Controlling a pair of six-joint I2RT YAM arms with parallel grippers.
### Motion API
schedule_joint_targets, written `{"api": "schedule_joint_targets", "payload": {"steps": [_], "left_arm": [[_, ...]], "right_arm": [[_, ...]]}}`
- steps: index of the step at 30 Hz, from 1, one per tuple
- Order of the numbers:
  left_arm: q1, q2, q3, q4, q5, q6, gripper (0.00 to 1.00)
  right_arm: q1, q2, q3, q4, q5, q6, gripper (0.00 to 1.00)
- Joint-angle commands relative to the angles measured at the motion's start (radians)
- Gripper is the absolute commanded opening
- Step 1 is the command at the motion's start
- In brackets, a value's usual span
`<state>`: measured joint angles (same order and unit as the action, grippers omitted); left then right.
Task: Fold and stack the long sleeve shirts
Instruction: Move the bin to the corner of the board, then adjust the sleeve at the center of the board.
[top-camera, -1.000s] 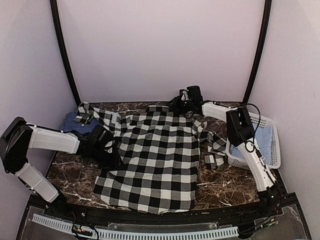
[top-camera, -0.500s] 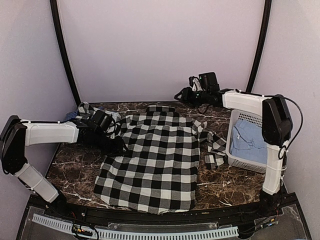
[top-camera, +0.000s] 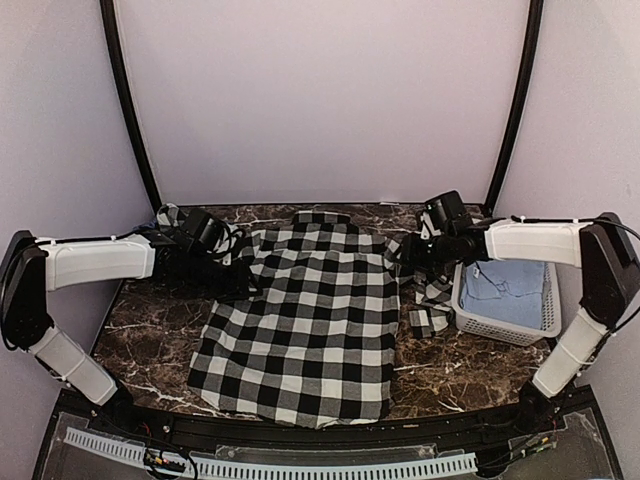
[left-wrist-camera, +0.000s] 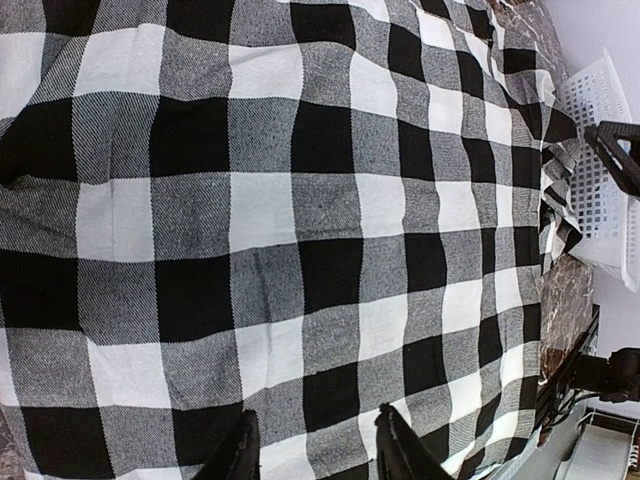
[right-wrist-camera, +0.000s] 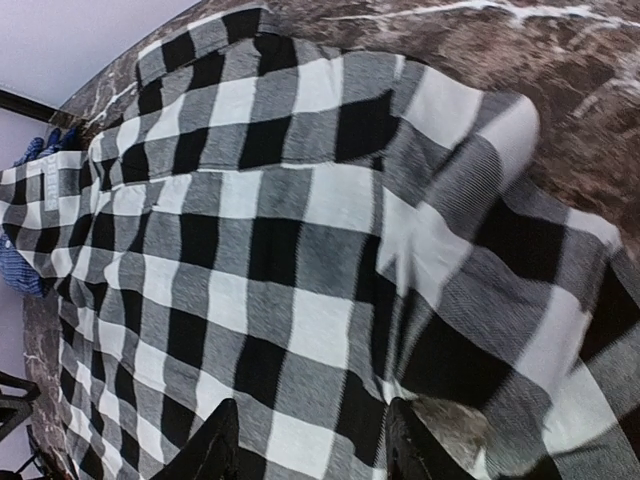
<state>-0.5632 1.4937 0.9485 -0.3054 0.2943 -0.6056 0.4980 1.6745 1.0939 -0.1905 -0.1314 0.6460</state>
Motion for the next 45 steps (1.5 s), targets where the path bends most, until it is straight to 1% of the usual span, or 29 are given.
{"api": "schedule_joint_targets", "payload": {"steps": [1,4,8,13,17,21,24,29,31,35,38,45], "left_arm": [[-0.001,-0.015,0.017,-0.021,0.012,0.019,0.38],[-0.001,-0.007,0.017,-0.021,0.022,0.021,0.38],[-0.001,0.004,0.02,-0.019,0.031,0.028,0.38],[-0.001,0.02,0.027,-0.022,0.038,0.036,0.38],[-0.001,0.025,0.027,-0.021,0.039,0.036,0.38],[-0.002,0.028,0.021,-0.017,0.041,0.038,0.38],[-0.001,0.029,0.016,-0.017,0.044,0.041,0.38],[-0.001,0.027,0.014,-0.009,0.05,0.045,0.38],[-0.001,0.026,0.014,-0.008,0.052,0.046,0.38],[-0.001,0.02,0.015,-0.004,0.054,0.049,0.38],[-0.001,0.022,0.018,0.001,0.062,0.053,0.38],[-0.001,0.021,0.019,0.005,0.075,0.052,0.38]], "right_arm": [[0.006,-0.167,-0.126,-0.053,0.125,0.05,0.48],[0.002,-0.268,-0.207,-0.09,0.196,0.081,0.5],[-0.024,-0.348,-0.281,-0.163,0.218,0.107,0.52],[-0.032,-0.408,-0.315,-0.245,0.262,0.141,0.54],[-0.038,-0.441,-0.312,-0.358,0.325,0.154,0.56],[-0.04,-0.471,-0.321,-0.419,0.344,0.164,0.58],[-0.028,-0.466,-0.302,-0.449,0.35,0.161,0.58],[0.089,-0.387,-0.222,-0.502,0.418,0.192,0.59],[0.124,-0.349,-0.216,-0.512,0.44,0.214,0.59],[0.168,-0.31,-0.243,-0.505,0.47,0.262,0.59],[0.178,-0.291,-0.272,-0.476,0.471,0.284,0.59],[0.178,-0.246,-0.353,-0.389,0.51,0.323,0.5]]}}
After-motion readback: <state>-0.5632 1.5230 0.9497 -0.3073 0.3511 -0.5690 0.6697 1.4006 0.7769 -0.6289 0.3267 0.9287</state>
